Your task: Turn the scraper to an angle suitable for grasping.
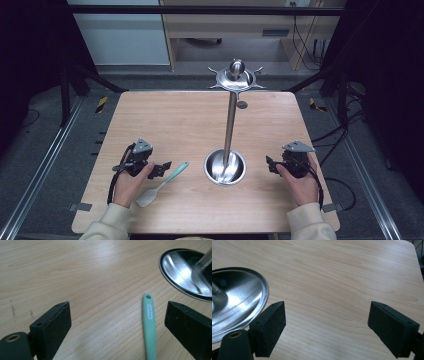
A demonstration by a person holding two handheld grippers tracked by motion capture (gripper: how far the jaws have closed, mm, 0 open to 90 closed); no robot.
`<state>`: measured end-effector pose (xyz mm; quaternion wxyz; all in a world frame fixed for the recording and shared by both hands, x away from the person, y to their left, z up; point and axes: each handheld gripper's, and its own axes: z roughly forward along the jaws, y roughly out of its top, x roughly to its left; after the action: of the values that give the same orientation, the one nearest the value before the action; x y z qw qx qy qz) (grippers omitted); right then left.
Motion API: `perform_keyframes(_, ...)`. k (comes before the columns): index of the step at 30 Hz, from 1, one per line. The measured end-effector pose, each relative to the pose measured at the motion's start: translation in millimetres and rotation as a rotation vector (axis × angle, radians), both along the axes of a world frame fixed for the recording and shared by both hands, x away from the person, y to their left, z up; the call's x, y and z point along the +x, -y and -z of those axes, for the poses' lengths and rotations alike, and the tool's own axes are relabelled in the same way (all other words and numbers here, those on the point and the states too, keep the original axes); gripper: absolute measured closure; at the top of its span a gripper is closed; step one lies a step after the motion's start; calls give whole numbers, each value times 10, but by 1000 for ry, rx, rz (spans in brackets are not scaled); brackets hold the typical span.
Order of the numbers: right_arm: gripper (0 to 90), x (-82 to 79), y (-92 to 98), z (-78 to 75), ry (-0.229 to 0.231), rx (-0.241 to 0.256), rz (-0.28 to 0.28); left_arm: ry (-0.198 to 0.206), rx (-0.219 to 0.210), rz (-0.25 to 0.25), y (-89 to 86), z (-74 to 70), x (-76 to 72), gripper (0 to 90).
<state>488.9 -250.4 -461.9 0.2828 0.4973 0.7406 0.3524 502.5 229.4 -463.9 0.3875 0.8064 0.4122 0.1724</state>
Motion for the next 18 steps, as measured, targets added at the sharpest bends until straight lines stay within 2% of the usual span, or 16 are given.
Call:
perform_keyframes(2,149,6,1,5,-8,2,2,-2,4,3,7,5,0,74)
perform_keyframes(4,150,8,5,6,-11,1,0,10,26,0,31,9,-2,75)
perform_keyframes(6,157,5,8,3,-5,-7,1,26,53,-26,60,12,3,95)
perform_keyframes(11,162,6,2,-1,-3,-7,-3,41,63,-29,81,-4,-10,128)
perform_keyframes(13,165,6,-11,1,-7,-8,0,55,73,-19,86,-22,-21,266)
perform_keyframes(14,165,6,-11,1,-7,-8,0,65,79,-11,87,-33,-27,266)
perform_keyframes(16,172,6,-13,2,-6,-11,-2,73,73,1,100,-41,-33,361)
perform_keyframes(17,174,5,-14,1,-6,-13,-3,76,92,21,114,-50,-43,395)
perform_keyframes(18,177,5,-16,2,-6,-14,-3,76,92,21,114,-50,-43,445)
